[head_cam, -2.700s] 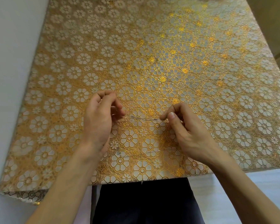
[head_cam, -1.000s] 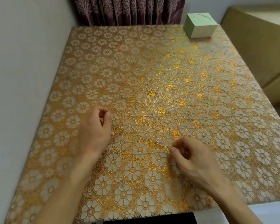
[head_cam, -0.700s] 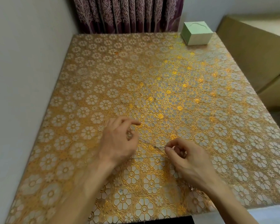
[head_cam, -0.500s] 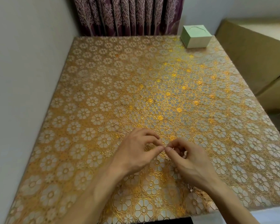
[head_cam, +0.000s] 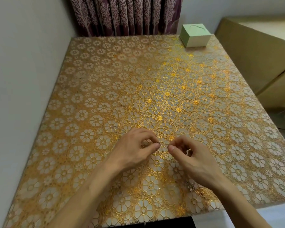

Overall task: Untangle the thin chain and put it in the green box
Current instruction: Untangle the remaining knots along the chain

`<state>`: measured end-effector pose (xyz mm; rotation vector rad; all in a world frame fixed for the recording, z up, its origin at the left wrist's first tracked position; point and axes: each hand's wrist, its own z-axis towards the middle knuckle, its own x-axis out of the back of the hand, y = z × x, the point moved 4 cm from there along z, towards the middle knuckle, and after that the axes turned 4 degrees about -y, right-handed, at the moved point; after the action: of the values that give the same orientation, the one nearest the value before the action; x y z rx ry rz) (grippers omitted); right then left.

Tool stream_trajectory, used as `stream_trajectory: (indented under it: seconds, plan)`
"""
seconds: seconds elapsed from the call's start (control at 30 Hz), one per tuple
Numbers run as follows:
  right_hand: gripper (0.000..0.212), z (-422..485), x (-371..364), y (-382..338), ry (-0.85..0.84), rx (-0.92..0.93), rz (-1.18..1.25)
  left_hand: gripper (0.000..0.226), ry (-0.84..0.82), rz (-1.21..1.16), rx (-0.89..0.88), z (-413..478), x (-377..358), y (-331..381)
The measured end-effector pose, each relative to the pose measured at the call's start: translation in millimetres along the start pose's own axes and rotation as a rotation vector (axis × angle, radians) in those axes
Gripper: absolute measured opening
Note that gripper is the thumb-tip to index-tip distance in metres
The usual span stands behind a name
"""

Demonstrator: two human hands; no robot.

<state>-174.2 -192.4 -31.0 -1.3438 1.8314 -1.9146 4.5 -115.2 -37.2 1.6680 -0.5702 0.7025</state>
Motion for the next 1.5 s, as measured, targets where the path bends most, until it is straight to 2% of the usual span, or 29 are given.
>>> stream_trajectory:
  seconds: [0.17, 0.43, 0.73, 0.93, 1.03, 1.13, 1.27, 1.43, 1.5]
  plan:
    - [0.009, -3.3, 2.9, 2.8, -0.025, -0.006, -0.067, 0.009, -0.003, -0.306, 0.067, -7.1, 8.4, -0.8]
    - [0.011, -5.5, -1.2, 2.2, -0.044, 0.005, -0.1, 0.013, 0.147, -0.651, 0.129, -12.8, 12.7, -6.8]
    - [0.009, -4.3, -3.6, 0.0, -0.092, -0.06, 0.143, 0.024, 0.202, -0.793, 0.185, -19.1, 18.1, -14.0]
    - [0.021, -4.6, -5.7, -5.4, -0.139, -0.095, 0.287, 0.025, 0.27, -0.843, 0.186, -22.1, 25.0, -16.8]
    - [0.012, -6.3, -6.4, -6.2, -0.164, -0.101, 0.407, 0.022, 0.265, -0.872, 0.179, -24.1, 25.4, -17.6]
    - [0.007, -6.3, -7.0, -5.6, -0.153, -0.105, 0.448, 0.016, 0.294, -0.81, 0.179, -27.0, 24.4, -20.6]
    - [0.008, -1.7, -4.7, 0.1, -0.084, -0.141, 0.518, 0.009, 0.32, -0.425, 0.183, -32.8, 28.9, -32.4]
    - [0.014, 5.4, 0.3, 8.1, -0.055, -0.175, 0.534, 0.009, 0.356, -0.236, 0.164, -39.9, 42.5, -36.9]
    - [0.014, 7.5, 2.9, 10.5, -0.032, -0.18, 0.472, 0.01, 0.362, -0.119, 0.14, -42.2, 44.9, -34.4]
